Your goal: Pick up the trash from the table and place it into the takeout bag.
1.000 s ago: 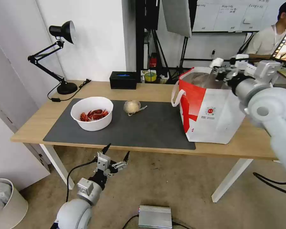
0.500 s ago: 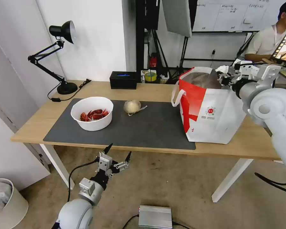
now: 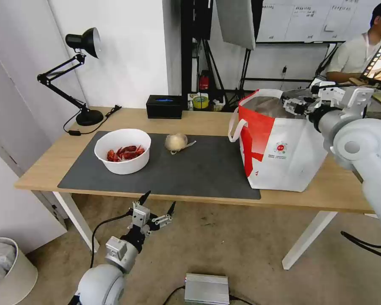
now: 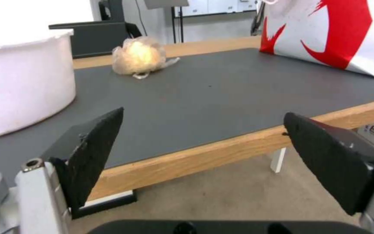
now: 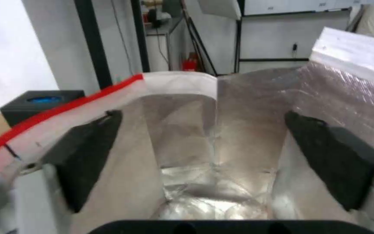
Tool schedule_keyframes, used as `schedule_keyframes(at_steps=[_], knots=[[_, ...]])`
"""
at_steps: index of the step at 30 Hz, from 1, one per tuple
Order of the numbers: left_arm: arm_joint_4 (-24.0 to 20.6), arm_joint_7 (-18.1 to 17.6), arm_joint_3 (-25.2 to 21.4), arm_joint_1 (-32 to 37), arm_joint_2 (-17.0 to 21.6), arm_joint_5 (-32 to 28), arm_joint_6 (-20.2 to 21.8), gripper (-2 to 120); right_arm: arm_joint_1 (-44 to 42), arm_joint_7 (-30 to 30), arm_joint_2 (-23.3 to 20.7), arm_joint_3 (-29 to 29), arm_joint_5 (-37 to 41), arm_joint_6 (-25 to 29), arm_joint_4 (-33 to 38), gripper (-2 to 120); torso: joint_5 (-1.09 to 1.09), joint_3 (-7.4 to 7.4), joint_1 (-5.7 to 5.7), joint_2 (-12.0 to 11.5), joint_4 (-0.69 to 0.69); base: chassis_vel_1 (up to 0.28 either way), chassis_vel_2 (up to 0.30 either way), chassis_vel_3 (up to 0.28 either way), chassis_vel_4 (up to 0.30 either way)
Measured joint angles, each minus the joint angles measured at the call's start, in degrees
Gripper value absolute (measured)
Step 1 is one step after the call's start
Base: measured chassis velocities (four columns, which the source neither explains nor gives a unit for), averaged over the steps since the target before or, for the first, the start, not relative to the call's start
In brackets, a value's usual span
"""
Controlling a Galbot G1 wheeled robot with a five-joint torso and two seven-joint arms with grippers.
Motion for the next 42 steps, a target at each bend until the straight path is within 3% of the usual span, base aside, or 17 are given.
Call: schedule_keyframes(at_steps=[13,19,24,31,37,42], knots=[[-0.4,-0.1,-0.2,-0.2,-0.3,-0.3,0.1,100,-2.4,-9.7,-1.2,0.4,3.3,9.8,4.8,100,0.0,0.0,0.0,0.0,0.0,0.0,0.0,0.0,0.0],[-0.8,-0.2,-1.2,0.1,0.1,-0.6,0.1,100,-9.6,-16.7,-1.7,0.5,2.9,14.9,9.2,100,-0.01,0.0,0.0,0.0,0.01,0.0,0.0,0.0,0.0],[-1.0,-0.2,-1.7,0.2,0.1,-1.0,0.0,100,-19.4,-19.7,-0.4,1.5,-2.9,18.1,14.2,100,-0.01,0.0,0.0,0.0,0.0,0.0,0.0,0.0,0.0],[-1.2,-0.2,-2.9,0.9,-0.1,-1.0,-0.3,100,-32.6,-18.7,3.0,3.2,-13.7,21.2,18.5,100,-0.02,-0.01,-0.01,0.0,0.0,0.0,0.0,0.0,0.0],[-1.1,-0.2,-2.9,0.9,-0.5,-1.0,-0.5,100,-39.8,-18.2,5.4,3.9,-20.2,23.4,18.7,100,-0.01,-0.01,-0.01,0.0,0.0,0.0,0.0,0.0,0.0],[-0.6,-0.2,-2.9,0.9,-0.8,-0.9,-0.9,100,-47.8,-18.2,10.3,4.0,-28.9,27.8,16.9,100,-0.01,-0.01,-0.01,0.0,0.0,0.0,0.0,0.0,0.0]])
